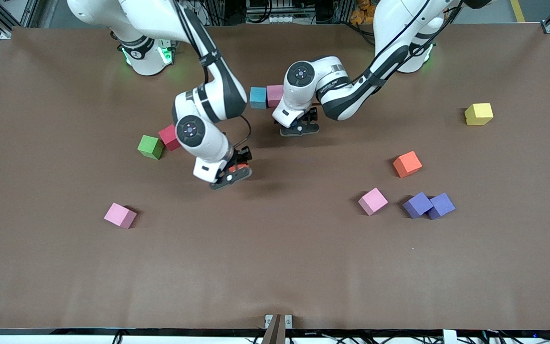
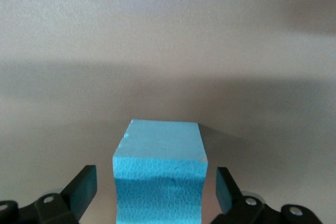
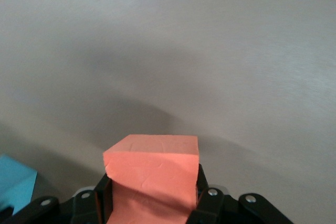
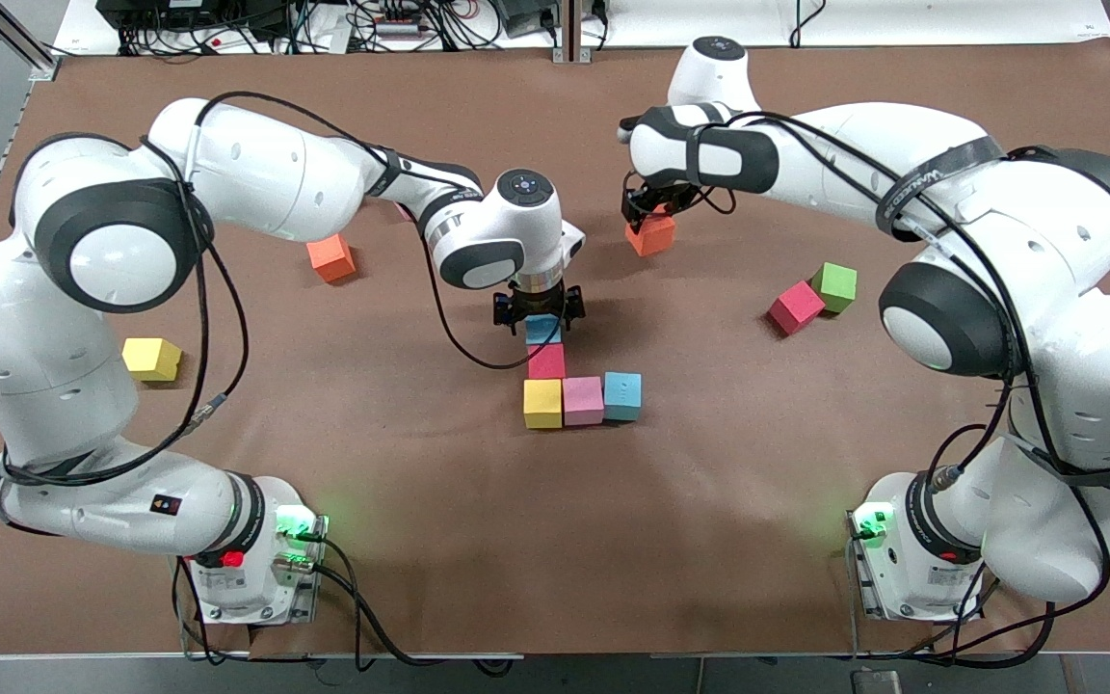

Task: Form number 2 with 11 blocks
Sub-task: 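Release cyan with the left gripper while the right gripper carries orange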

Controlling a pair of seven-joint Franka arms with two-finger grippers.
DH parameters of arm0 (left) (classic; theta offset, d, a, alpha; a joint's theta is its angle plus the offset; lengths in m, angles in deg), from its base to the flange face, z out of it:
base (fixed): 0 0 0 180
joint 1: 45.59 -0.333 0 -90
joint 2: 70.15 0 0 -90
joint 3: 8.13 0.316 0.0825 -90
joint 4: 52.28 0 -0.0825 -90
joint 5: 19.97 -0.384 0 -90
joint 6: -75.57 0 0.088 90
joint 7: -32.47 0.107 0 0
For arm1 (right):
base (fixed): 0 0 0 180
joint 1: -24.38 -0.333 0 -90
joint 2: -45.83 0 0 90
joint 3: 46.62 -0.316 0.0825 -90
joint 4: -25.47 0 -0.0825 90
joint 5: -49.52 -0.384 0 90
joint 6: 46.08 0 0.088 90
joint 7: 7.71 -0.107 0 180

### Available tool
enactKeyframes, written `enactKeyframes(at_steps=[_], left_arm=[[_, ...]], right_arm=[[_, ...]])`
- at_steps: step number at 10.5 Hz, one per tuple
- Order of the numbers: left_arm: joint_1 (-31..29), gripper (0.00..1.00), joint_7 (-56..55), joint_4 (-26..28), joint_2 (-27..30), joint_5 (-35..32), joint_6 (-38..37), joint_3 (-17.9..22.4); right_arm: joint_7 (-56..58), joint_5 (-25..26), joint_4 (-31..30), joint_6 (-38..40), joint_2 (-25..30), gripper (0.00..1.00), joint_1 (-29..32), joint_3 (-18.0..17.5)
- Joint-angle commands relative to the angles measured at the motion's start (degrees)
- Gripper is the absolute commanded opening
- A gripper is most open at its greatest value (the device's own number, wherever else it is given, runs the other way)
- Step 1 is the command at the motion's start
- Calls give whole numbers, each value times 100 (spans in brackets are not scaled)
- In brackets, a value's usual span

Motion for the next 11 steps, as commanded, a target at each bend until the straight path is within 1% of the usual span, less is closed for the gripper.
enactKeyframes(at_steps=[1, 3, 4, 5, 7, 9, 11], left_arm=[[-95, 100, -152, 44, 353, -178, -24, -8], [-349, 100, -73, 114, 617, -178, -33, -87], [-525, 100, -64, 114, 688, -178, -33, -200], [-779, 100, -55, 114, 724, -178, -33, -349], [-1236, 100, -12, 105, 942, -178, -164, -561], [-1719, 100, 321, 79, 1075, -178, -288, -737], [-2413, 100, 726, 61, 1075, -178, -323, -1017]], right_arm=[[1062, -25, -201, 114, 168, 38, -621, 463], [2125, -25, -297, 88, 177, 38, -850, 665], [2574, -16, -315, 70, 177, 38, -1077, 832], [2944, -25, -316, 53, 168, 35, -1271, 929], [3577, -25, -324, -113, 168, 28, -1474, 939], [4026, -34, -639, -630, 195, 26, -1763, 948], [4422, -60, -877, -1044, 195, 21, -1966, 965]])
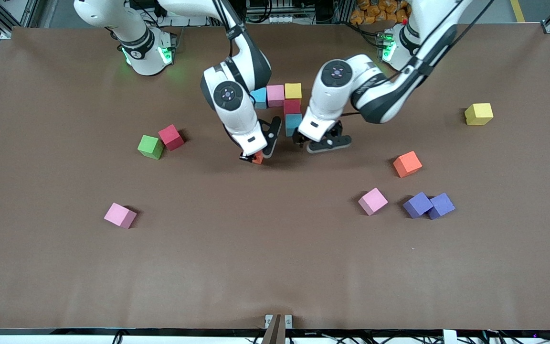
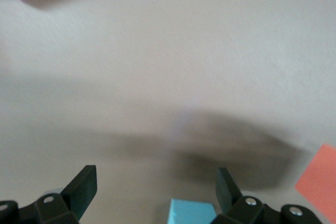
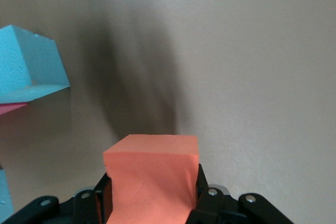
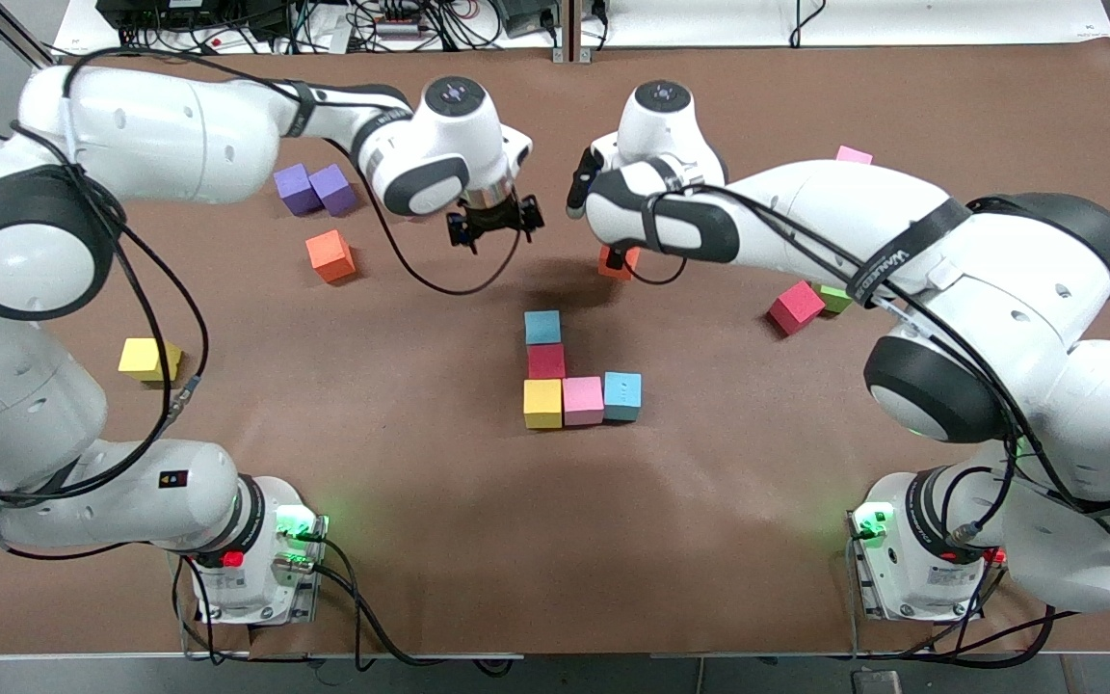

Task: Form number 2 with 11 blocks
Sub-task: 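Set orange beside cyan with the right gripper while the left gripper reaches pink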

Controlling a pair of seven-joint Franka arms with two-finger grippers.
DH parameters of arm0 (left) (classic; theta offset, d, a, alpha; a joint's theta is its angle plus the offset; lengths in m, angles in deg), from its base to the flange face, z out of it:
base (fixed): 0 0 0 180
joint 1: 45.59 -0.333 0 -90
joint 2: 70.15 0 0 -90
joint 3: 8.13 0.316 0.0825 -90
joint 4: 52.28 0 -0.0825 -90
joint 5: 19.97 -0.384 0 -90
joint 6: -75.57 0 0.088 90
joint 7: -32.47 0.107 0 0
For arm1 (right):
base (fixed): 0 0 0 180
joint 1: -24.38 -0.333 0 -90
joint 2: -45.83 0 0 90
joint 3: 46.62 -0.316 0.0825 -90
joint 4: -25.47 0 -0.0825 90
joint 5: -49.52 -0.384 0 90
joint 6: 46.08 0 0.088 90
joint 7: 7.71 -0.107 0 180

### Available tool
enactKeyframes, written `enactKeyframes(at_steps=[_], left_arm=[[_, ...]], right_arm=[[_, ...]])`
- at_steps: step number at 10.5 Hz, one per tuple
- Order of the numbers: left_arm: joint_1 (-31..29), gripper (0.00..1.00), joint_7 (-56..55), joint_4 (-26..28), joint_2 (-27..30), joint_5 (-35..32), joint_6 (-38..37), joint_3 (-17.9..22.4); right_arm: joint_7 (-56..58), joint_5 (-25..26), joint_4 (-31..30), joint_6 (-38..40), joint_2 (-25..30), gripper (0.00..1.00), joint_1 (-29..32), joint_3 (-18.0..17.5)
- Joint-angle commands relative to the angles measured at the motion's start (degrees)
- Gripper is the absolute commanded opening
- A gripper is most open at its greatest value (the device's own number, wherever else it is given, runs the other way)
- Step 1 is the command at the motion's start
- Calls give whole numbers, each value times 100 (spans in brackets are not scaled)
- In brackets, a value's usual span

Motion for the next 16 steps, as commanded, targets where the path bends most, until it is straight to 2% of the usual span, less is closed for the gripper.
enactKeyframes(at_steps=[1, 3, 5, 7, 8, 10, 11, 13, 16], left_arm=[[-787, 100, 449, 51, 119, -128, -72, -356], [-1148, 100, 1029, 33, 58, -119, -72, -357], [-1413, 100, 1225, -89, -100, -110, -63, -331], [-1397, 100, 1190, -414, -310, -84, -72, -130], [-1388, 100, 1190, -485, -329, -75, -72, -33], [-1379, 100, 1198, -591, -338, -57, -98, 29], [-1361, 100, 1216, -765, -494, -101, -186, 195], [-1309, 100, 1216, -1187, -863, -119, -562, 249], [-1239, 100, 1470, -1653, -1084, -171, -1301, 398]], right_arm=[[626, -104, -447, -406, 183, 19, -306, 127], [786, -130, -492, -442, 218, 13, -508, 127], [786, -139, -728, -747, 245, 13, -745, 127], [786, -549, -1228, -1240, 359, 13, -1052, 127], [786, -752, -1256, -1285, 342, 12, -1184, 127], [717, -851, -1257, -1338, 315, 11, -1360, 127], [699, -851, -1257, -1338, 307, 10, -1474, 127], [612, -912, -1257, -1338, 298, 9, -1606, 127], [444, -939, -1239, -1347, 271, 6, -1721, 127]])
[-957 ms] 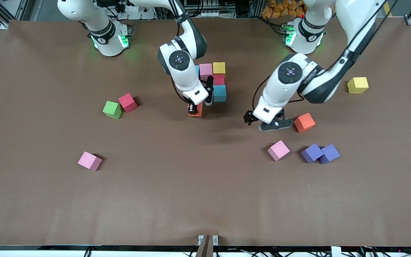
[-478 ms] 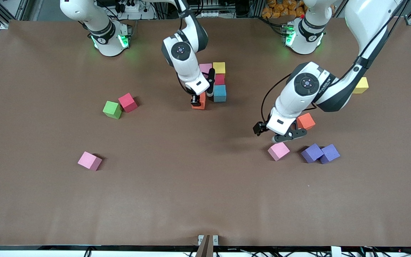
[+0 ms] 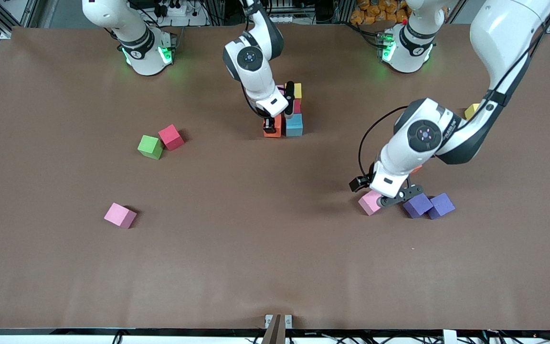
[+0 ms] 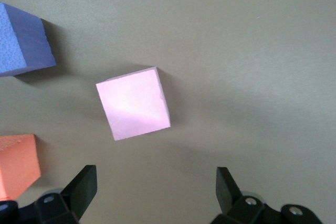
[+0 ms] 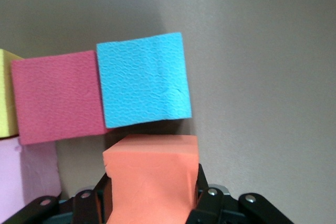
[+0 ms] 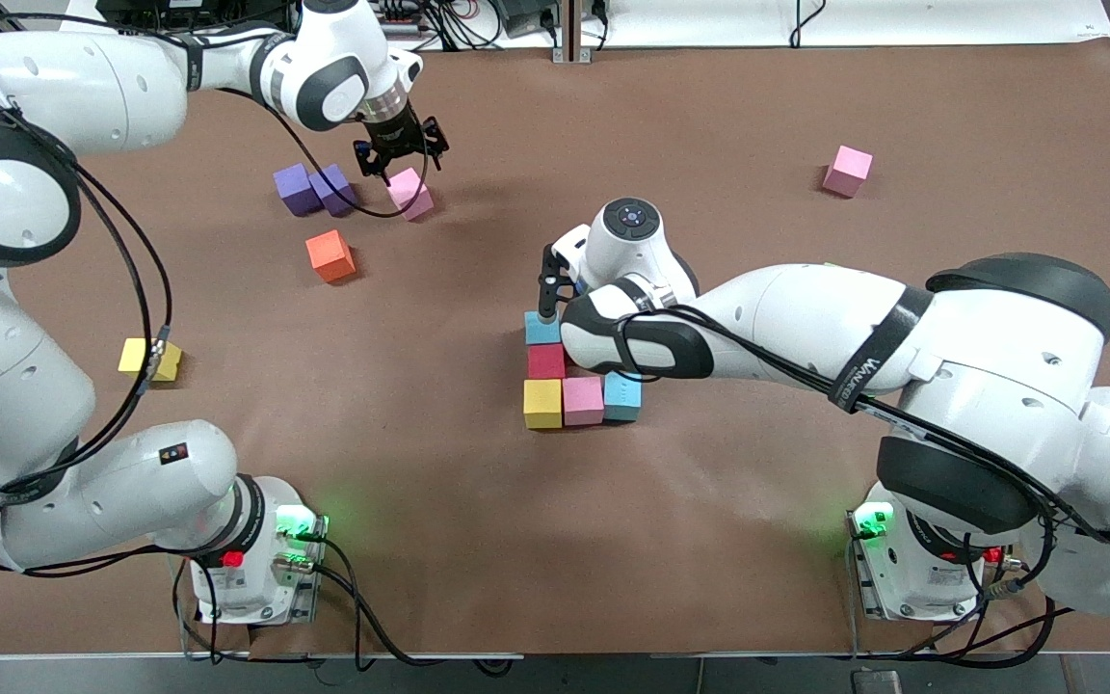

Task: Form number 2 with 11 blocks
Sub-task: 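Set orange beside cyan with the right gripper while the left gripper reaches pink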

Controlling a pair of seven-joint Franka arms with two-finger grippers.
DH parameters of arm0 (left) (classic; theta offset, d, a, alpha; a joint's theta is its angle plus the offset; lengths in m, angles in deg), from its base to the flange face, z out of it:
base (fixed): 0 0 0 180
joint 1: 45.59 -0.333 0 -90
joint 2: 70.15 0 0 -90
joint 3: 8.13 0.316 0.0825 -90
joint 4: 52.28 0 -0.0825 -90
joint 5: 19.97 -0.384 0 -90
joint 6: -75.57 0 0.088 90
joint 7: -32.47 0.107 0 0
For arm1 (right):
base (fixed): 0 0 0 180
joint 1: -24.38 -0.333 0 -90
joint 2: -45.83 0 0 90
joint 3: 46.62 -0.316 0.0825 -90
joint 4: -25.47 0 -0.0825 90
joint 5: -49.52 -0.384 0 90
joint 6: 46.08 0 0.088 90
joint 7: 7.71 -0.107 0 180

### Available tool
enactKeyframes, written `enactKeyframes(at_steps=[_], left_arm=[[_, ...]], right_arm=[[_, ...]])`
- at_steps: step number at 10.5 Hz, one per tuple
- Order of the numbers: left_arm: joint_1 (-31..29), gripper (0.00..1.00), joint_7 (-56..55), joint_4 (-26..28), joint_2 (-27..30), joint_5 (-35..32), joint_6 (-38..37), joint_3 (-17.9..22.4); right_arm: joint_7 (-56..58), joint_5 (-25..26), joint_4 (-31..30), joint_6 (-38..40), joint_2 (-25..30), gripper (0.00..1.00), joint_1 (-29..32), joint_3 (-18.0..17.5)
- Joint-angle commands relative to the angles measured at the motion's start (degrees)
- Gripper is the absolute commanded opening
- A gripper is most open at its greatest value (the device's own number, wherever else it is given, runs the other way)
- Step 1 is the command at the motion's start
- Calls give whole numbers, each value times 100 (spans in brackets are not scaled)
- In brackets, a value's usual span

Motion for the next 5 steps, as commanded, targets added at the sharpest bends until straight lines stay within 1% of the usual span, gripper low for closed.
enactKeyframes(at_steps=[1, 3, 5], left_arm=[[164, 100, 133, -443, -230, -160, -451, 220], [173, 100, 150, -514, -379, -195, -452, 256], [199, 100, 124, -654, -642, -195, -452, 405]], right_arm=[[-24, -147, -198, -68, 182, 6, -162, 81], [-24, -147, -163, -120, 86, 6, -153, 55], [-32, -147, -49, -112, -46, 6, -144, 46]])
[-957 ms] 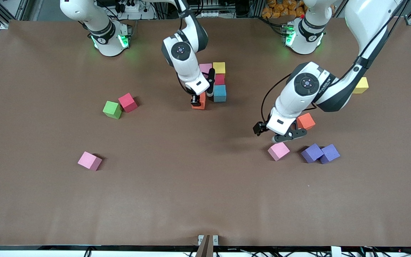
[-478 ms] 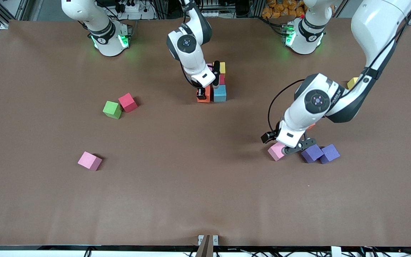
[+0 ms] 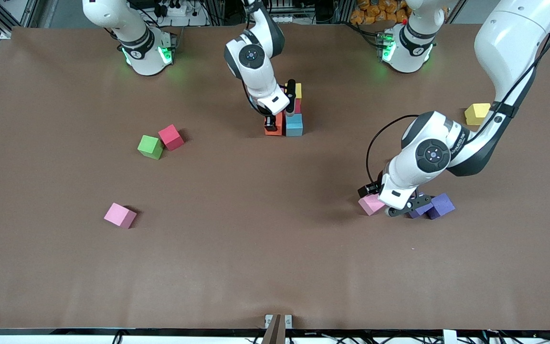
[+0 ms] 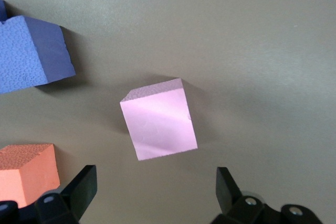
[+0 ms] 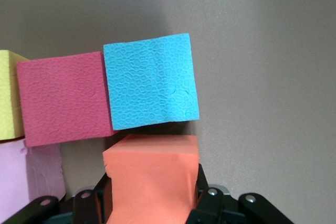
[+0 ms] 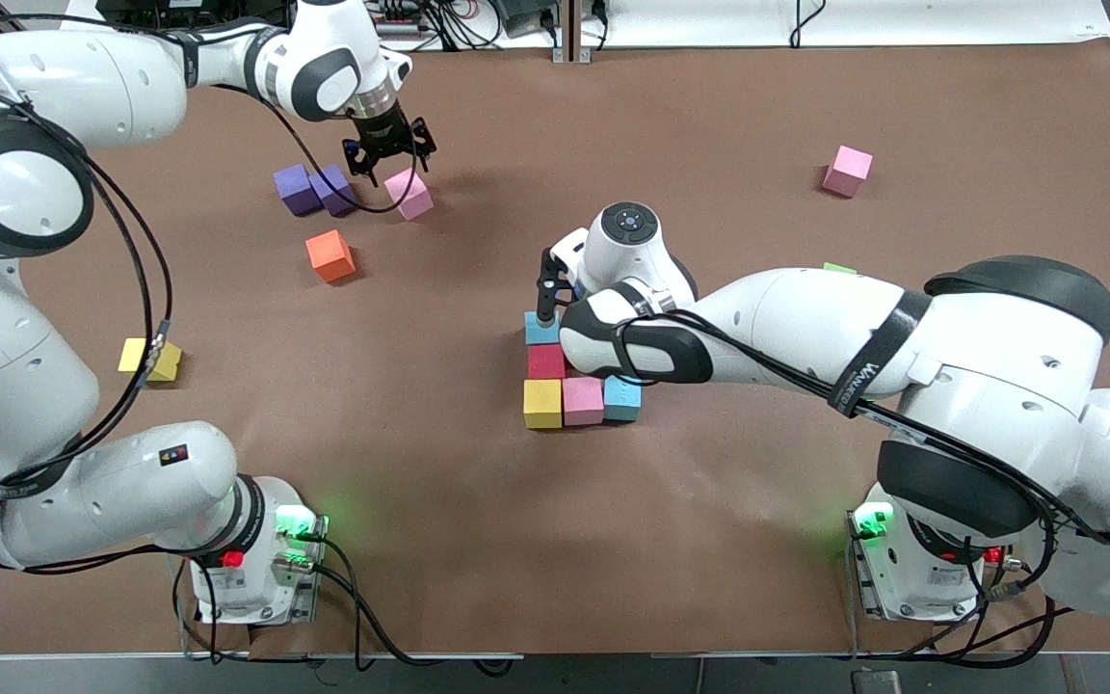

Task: Form number 2 with 11 blocks
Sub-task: 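Set orange beside cyan with the right gripper while the left gripper reaches pink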

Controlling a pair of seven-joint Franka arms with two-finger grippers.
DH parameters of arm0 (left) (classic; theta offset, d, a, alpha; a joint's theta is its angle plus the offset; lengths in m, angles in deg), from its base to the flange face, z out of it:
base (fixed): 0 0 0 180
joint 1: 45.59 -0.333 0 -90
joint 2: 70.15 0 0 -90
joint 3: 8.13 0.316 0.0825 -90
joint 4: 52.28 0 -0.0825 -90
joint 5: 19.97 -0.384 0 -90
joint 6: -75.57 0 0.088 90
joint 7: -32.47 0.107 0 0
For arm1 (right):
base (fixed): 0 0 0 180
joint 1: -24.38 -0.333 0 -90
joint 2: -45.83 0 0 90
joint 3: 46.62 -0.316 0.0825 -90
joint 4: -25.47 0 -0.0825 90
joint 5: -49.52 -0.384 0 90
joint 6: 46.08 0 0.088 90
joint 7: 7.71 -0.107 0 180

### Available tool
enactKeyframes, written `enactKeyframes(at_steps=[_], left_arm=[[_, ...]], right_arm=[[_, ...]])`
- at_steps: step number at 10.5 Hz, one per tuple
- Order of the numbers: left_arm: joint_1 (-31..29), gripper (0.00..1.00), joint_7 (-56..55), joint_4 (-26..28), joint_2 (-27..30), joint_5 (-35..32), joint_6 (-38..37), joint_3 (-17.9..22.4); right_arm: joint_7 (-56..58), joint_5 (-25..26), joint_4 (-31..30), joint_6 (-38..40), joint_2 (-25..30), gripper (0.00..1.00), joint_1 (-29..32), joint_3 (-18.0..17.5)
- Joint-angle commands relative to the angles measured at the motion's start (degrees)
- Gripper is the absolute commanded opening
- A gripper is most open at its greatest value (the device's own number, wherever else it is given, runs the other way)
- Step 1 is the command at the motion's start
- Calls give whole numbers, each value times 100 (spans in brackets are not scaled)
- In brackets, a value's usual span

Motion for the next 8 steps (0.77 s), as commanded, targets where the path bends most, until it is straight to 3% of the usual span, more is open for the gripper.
enactKeyframes(at_steps=[1, 8], left_arm=[[155, 100, -1, -311, -308, -152, -130, 172], [428, 100, -63, -416, -475, -117, -130, 480]], right_arm=[[-112, -143, 28, -85, -72, 5, -105, 40], [-394, -143, 354, -50, -362, 5, -123, -12]])
